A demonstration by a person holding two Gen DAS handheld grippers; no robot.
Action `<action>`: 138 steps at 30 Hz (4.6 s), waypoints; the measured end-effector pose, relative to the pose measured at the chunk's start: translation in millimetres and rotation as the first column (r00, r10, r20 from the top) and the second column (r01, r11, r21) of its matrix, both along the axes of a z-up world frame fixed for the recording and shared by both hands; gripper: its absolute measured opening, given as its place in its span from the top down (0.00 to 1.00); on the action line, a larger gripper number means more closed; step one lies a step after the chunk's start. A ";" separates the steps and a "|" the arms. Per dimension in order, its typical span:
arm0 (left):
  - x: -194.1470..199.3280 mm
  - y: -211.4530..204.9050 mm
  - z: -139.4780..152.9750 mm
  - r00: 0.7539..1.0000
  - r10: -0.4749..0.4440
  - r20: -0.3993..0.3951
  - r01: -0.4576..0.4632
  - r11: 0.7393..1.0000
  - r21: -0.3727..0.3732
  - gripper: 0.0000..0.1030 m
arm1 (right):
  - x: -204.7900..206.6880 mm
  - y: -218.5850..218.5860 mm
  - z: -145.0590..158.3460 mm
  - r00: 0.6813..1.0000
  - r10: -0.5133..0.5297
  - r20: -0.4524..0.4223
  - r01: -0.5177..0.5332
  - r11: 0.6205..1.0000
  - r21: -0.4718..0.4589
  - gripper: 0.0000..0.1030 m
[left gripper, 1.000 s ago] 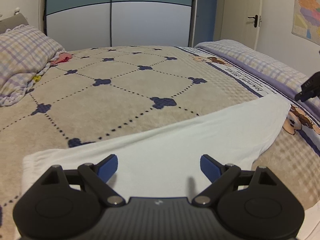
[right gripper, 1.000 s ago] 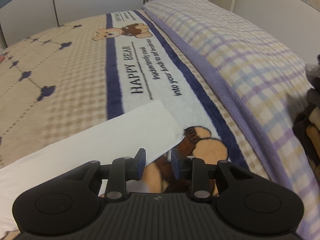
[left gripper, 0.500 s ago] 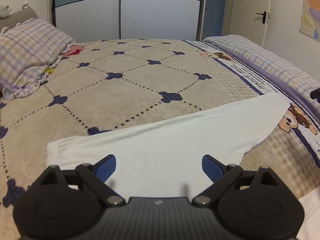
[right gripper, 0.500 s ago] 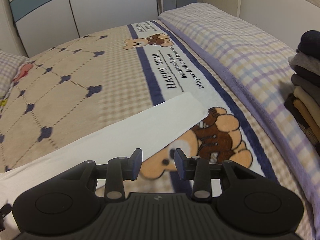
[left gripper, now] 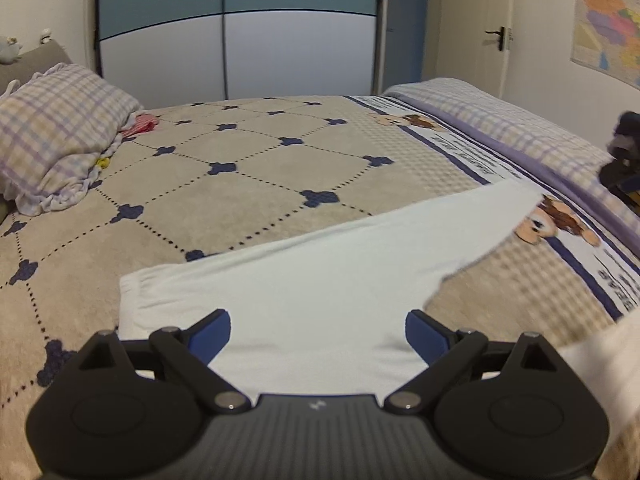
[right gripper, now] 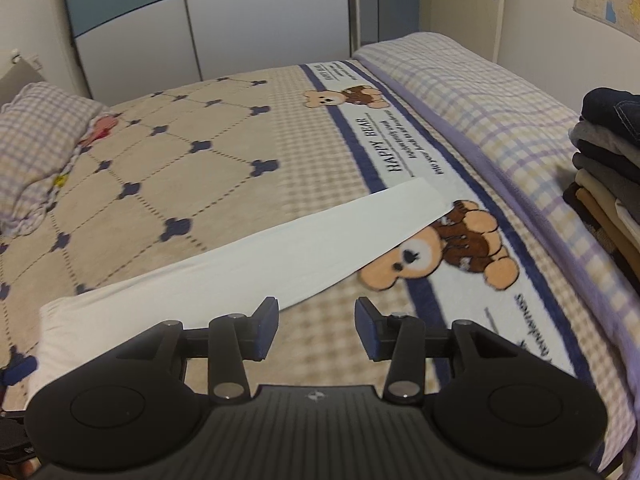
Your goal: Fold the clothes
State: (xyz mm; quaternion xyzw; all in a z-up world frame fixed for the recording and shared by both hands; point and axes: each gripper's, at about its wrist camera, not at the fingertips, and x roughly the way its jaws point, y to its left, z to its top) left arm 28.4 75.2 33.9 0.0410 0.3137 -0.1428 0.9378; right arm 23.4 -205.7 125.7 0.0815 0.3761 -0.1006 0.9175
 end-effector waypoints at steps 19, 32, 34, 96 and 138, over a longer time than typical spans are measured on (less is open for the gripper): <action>-17.2 64.1 -9.5 0.987 0.155 -0.033 -0.156 0.987 -0.040 0.06 | 39.8 111.3 -32.4 0.958 0.263 0.118 -0.280 0.947 0.156 0.46; -0.7 88.9 -20.5 0.961 0.274 -0.047 -0.276 0.959 -0.055 0.07 | 121.1 118.8 -96.9 0.904 0.412 0.117 -0.427 0.886 0.182 0.46; 5.4 88.0 -19.2 0.958 0.282 -0.048 -0.286 0.954 -0.089 0.07 | 133.6 120.1 -105.1 0.898 0.426 0.110 -0.439 0.879 0.187 0.46; 85.3 102.5 -63.5 0.825 0.451 -0.341 -0.530 0.827 -0.189 0.13 | 207.0 162.0 -167.6 0.707 0.696 0.123 -0.703 0.712 0.014 0.74; 52.8 130.5 -41.3 0.850 0.357 -0.387 -0.517 0.705 -0.485 0.20 | 50.7 174.5 -96.1 0.736 0.677 0.011 -0.670 0.730 -0.133 0.95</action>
